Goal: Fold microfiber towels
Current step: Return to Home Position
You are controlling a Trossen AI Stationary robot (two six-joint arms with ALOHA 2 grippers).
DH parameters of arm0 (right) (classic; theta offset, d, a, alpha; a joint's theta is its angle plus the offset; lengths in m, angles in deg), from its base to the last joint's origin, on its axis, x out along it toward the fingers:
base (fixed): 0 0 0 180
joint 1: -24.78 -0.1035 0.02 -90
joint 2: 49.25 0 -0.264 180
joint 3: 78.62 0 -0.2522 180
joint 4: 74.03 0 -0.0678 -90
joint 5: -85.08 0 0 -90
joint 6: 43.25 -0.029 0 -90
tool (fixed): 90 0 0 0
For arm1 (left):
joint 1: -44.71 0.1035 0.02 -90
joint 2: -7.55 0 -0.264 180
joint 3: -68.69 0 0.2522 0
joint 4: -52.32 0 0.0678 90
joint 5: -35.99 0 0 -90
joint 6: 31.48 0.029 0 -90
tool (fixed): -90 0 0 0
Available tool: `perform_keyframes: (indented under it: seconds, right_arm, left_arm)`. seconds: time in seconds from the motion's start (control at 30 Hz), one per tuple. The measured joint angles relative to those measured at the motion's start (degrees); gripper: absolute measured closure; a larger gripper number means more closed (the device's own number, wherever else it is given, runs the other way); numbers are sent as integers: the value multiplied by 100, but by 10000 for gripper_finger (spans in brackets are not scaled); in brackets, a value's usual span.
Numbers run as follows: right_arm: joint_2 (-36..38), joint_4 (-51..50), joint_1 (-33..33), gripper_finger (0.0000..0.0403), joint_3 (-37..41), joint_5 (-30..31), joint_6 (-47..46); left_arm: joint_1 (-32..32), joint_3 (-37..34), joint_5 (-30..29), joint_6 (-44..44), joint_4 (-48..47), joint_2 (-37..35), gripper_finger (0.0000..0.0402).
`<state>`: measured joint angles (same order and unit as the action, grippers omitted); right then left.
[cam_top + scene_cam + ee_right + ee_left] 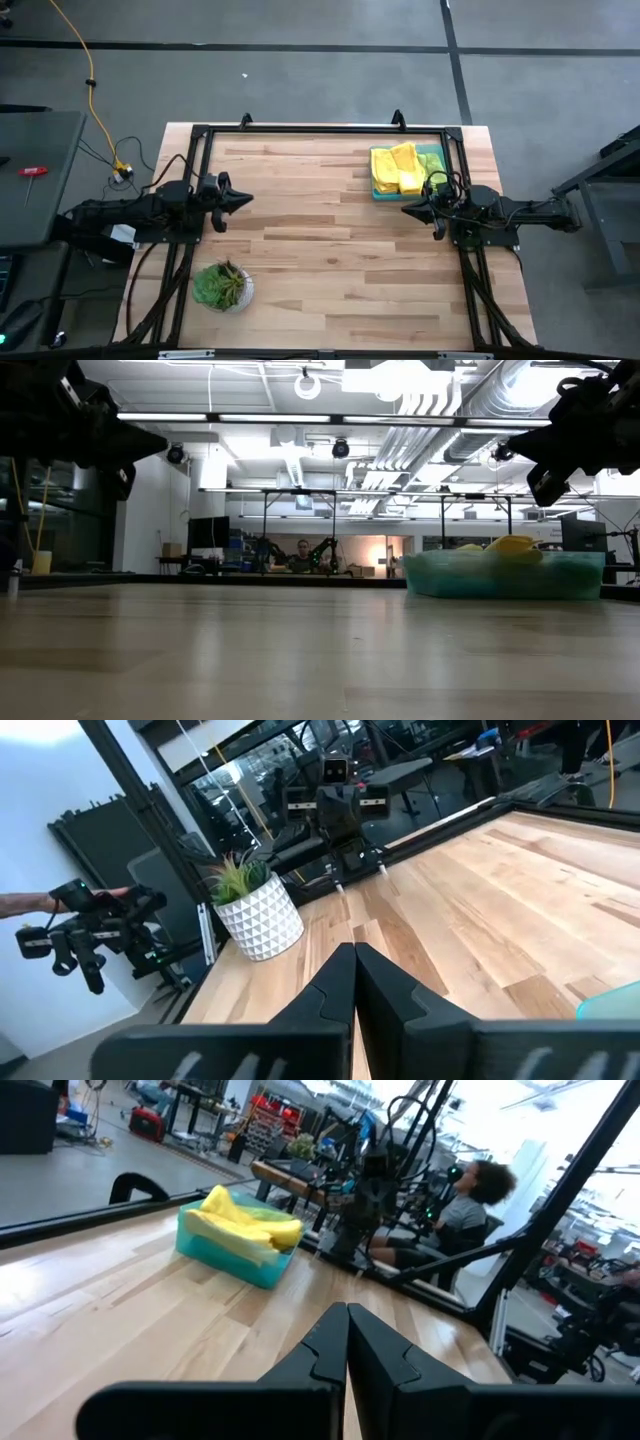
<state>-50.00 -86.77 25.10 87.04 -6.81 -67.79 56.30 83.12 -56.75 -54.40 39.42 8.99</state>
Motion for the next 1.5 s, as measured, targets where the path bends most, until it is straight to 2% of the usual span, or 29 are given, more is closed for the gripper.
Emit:
perform_keyframes:
  seconds: [0.43,0.77,1.5]
  right_arm:
    - [72,74,-7,403,2,-13,-2]
    - [-13,10,-7,402,2,-20,-103]
    - [-13,4,-7,402,2,-22,-95]
  left_arm:
    - [-35,0,18,1,-17,-126,401]
    - [-460,0,21,9,-7,-126,398]
    - [-463,0,21,2,-6,-124,398]
